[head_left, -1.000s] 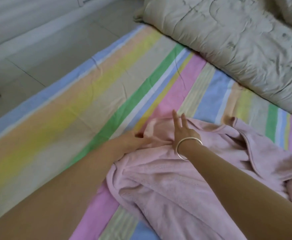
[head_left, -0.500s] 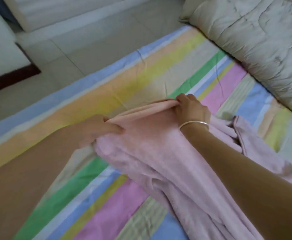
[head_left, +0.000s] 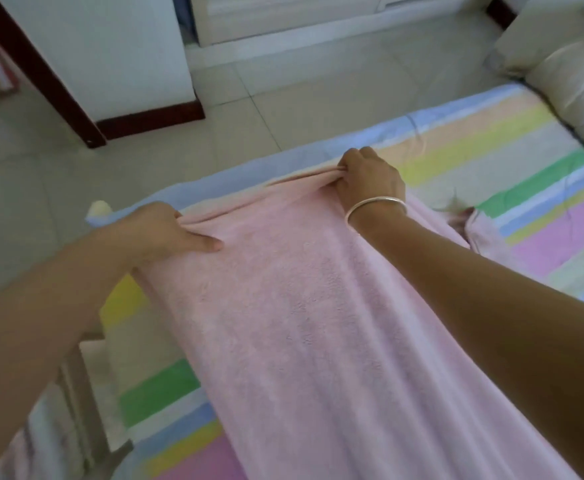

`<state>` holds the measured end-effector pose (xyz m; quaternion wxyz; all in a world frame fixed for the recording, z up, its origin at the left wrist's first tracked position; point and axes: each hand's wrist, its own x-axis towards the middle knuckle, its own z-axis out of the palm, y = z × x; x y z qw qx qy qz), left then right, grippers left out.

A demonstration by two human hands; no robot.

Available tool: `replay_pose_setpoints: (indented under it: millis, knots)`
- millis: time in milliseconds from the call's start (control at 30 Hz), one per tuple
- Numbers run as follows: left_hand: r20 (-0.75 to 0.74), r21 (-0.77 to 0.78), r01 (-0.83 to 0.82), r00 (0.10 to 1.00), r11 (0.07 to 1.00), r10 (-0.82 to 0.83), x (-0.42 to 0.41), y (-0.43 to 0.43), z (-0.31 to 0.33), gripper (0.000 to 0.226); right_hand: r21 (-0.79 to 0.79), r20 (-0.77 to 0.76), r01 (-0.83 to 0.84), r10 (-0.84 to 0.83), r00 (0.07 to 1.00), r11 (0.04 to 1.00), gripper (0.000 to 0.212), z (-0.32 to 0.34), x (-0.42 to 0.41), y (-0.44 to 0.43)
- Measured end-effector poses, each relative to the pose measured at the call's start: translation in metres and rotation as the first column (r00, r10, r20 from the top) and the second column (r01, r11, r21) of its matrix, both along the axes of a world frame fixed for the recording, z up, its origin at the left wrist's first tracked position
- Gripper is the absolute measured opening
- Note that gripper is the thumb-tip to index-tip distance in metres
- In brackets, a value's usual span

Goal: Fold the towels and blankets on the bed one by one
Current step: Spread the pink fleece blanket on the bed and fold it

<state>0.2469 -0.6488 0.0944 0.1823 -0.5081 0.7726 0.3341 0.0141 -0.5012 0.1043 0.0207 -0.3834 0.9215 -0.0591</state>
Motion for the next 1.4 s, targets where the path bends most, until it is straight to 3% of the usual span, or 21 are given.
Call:
replay_pose_setpoints:
  millis: [67,167,233,300,400,467,500,533,600,667,767,933,1000,1067,1133,1200,1233,1333,1400]
  knots:
    - [0.086,-0.146,0.07,0.995,0.987,-0.058,0.016,-0.005,-0.012,0.071,0.032,0.041,0.026,-0.027,0.999,0.999,0.026,-0.01,0.011,-0.01]
    - [0.184,-0.292,0.147,0.978,0.945,-0.095,0.034,-0.004,-0.032,0.076,0.087,0.162,0.016,-0.03,0.986,0.996,0.034,-0.03,0.025,-0.009]
    - [0.161,-0.296,0.109,0.985,0.949,-0.063,0.044,-0.001,-0.04,0.071,0.104,0.263,-0.039,0.01,0.965,0.994,0.055,-0.037,0.04,-0.001]
    - [0.07,-0.274,-0.007,0.997,0.962,0.028,0.053,0.002,-0.042,0.065,0.092,0.264,-0.068,0.042,0.964,0.993,0.069,-0.035,0.061,0.013]
    - [-0.106,-0.227,-0.231,0.972,0.946,0.211,0.069,0.007,-0.042,0.063,-0.124,0.118,-0.179,0.194,0.974,0.976,0.046,-0.032,0.122,0.045]
    - [-0.191,-0.122,-0.39,0.912,0.913,0.364,0.078,0.01,-0.043,0.064,-0.217,0.165,-0.29,0.328,0.93,0.932,0.017,-0.025,0.177,0.071]
    - [-0.228,-0.041,-0.479,0.859,0.877,0.459,0.084,0.012,-0.043,0.065,-0.175,0.202,-0.334,0.365,0.909,0.926,0.016,-0.026,0.203,0.084]
    - [-0.256,0.053,-0.551,0.798,0.833,0.545,0.088,0.013,-0.045,0.062,-0.077,0.238,-0.365,0.373,0.897,0.928,0.028,-0.029,0.224,0.096]
    - [-0.282,0.222,-0.625,0.694,0.748,0.663,0.097,0.019,-0.049,0.04,0.16,0.304,-0.385,0.325,0.895,0.909,0.047,-0.039,0.252,0.113]
    - [-0.29,0.295,-0.62,0.667,0.727,0.687,0.103,0.024,-0.057,0.024,0.24,0.315,-0.361,0.28,0.907,0.901,0.057,-0.049,0.263,0.12]
    - [-0.355,0.309,-0.625,0.624,0.717,0.697,0.104,0.028,-0.065,0.021,0.281,0.265,-0.36,0.288,0.92,0.89,0.049,-0.059,0.265,0.121]
    - [-0.428,0.223,-0.752,0.496,0.62,0.756,0.104,0.003,-0.064,0.024,-0.048,0.369,-0.46,0.444,0.817,0.887,0.009,-0.051,0.297,0.101]
    - [-0.43,0.183,-0.763,0.505,0.62,0.748,0.108,-0.006,-0.062,0.024,-0.095,0.452,-0.471,0.459,0.765,0.877,0.012,-0.043,0.323,0.086]
    - [-0.423,0.163,-0.762,0.52,0.627,0.742,0.11,-0.008,-0.063,0.026,-0.036,0.59,-0.39,0.335,0.735,0.92,0.018,-0.05,0.339,0.079]
    - [-0.426,0.128,-0.747,0.552,0.652,0.716,0.111,-0.004,-0.065,0.027,0.047,0.592,-0.329,0.239,0.77,0.943,0.021,-0.063,0.342,0.079]
    - [-0.459,0.027,-0.699,0.626,0.714,0.631,0.111,0.006,-0.063,0.014,-0.004,0.591,-0.258,0.21,0.779,0.966,0.028,-0.075,0.345,0.088]
    - [-0.472,-0.05,-0.662,0.675,0.748,0.566,0.11,0.012,-0.064,0.007,-0.059,0.589,-0.241,0.228,0.775,0.969,0.032,-0.078,0.348,0.096]
    - [-0.455,-0.325,-0.488,0.831,0.81,0.319,0.104,0.056,-0.055,0.04,-0.257,0.594,-0.163,0.289,0.751,0.953,0.048,-0.073,0.354,0.121]
    - [-0.498,-0.465,-0.363,0.861,0.808,0.1,0.1,0.103,-0.044,0.049,-0.333,0.6,-0.096,0.289,0.746,0.938,0.04,-0.068,0.351,0.148]
